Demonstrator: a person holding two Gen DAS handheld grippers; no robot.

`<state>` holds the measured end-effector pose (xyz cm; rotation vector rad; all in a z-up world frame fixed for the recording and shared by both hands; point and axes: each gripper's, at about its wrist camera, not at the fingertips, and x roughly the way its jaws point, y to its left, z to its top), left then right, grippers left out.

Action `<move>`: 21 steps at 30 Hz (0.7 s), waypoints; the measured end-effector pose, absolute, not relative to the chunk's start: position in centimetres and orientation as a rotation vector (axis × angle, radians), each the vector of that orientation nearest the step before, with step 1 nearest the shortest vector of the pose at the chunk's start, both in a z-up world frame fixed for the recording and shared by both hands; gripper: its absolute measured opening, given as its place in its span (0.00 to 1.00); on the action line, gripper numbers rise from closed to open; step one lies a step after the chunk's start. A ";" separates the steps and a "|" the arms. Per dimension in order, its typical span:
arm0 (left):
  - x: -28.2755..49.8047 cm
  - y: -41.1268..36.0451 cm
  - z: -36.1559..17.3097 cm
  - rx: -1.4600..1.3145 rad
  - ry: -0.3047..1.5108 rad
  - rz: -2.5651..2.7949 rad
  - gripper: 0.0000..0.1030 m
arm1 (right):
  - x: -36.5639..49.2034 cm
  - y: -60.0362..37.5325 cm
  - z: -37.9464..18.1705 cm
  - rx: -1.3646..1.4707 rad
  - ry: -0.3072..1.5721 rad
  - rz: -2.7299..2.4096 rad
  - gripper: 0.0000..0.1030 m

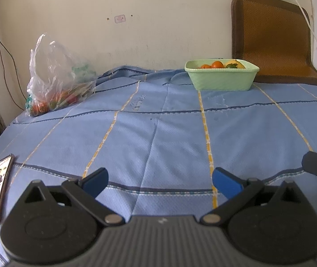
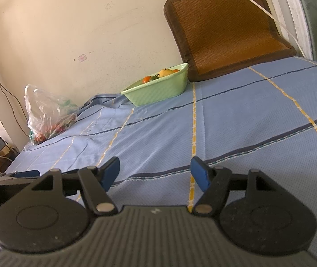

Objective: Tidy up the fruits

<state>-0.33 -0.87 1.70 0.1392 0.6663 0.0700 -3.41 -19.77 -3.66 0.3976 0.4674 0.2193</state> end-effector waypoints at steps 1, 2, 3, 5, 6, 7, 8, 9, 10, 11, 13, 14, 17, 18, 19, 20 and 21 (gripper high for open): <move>-0.3 -0.8 1.7 0.139 0.669 0.069 1.00 | -3.4 -19.8 -3.6 0.397 0.467 0.220 0.70; -0.3 -0.9 1.7 0.139 0.671 0.068 1.00 | -3.4 -19.8 -3.6 0.396 0.466 0.221 0.70; -0.3 -0.9 1.6 0.139 0.673 0.068 1.00 | -3.4 -19.8 -3.6 0.395 0.466 0.222 0.70; -0.3 -0.9 1.6 0.140 0.678 0.067 1.00 | -3.4 -19.7 -3.6 0.394 0.466 0.223 0.70; -0.3 -0.9 1.6 0.140 0.680 0.066 1.00 | -3.4 -19.8 -3.6 0.394 0.467 0.223 0.70; -0.2 -0.9 1.5 0.140 0.682 0.066 1.00 | -3.4 -19.8 -3.6 0.395 0.467 0.223 0.70; -0.2 -0.9 1.5 0.140 0.683 0.066 1.00 | -3.4 -19.8 -3.6 0.395 0.467 0.223 0.70; -0.2 -0.9 1.5 0.140 0.685 0.065 1.00 | -3.4 -19.8 -3.6 0.395 0.466 0.223 0.70; -0.2 -0.9 1.5 0.139 0.685 0.065 1.00 | -3.4 -19.7 -3.6 0.394 0.465 0.222 0.70; -0.2 -0.9 1.5 0.139 0.686 0.065 1.00 | -3.4 -19.7 -3.6 0.394 0.464 0.223 0.70; -0.2 -0.9 1.5 0.139 0.686 0.065 1.00 | -3.5 -19.7 -3.6 0.393 0.464 0.224 0.71; -0.1 -0.9 1.5 0.138 0.687 0.064 1.00 | -3.5 -19.7 -3.6 0.393 0.464 0.224 0.71; -0.1 -1.0 1.5 0.137 0.690 0.063 1.00 | -3.6 -19.7 -3.6 0.394 0.460 0.227 0.71; -0.1 -1.0 1.5 0.137 0.691 0.063 1.00 | -3.6 -19.6 -3.5 0.394 0.459 0.229 0.71; -0.1 -1.0 1.5 0.137 0.691 0.063 1.00 | -3.6 -19.7 -3.5 0.393 0.457 0.231 0.72; -0.1 -1.0 1.5 0.136 0.691 0.063 1.00 | -3.7 -19.6 -3.5 0.392 0.456 0.232 0.72; -0.1 -1.0 1.5 0.135 0.692 0.062 1.00 | -3.6 -19.6 -3.5 0.392 0.456 0.233 0.72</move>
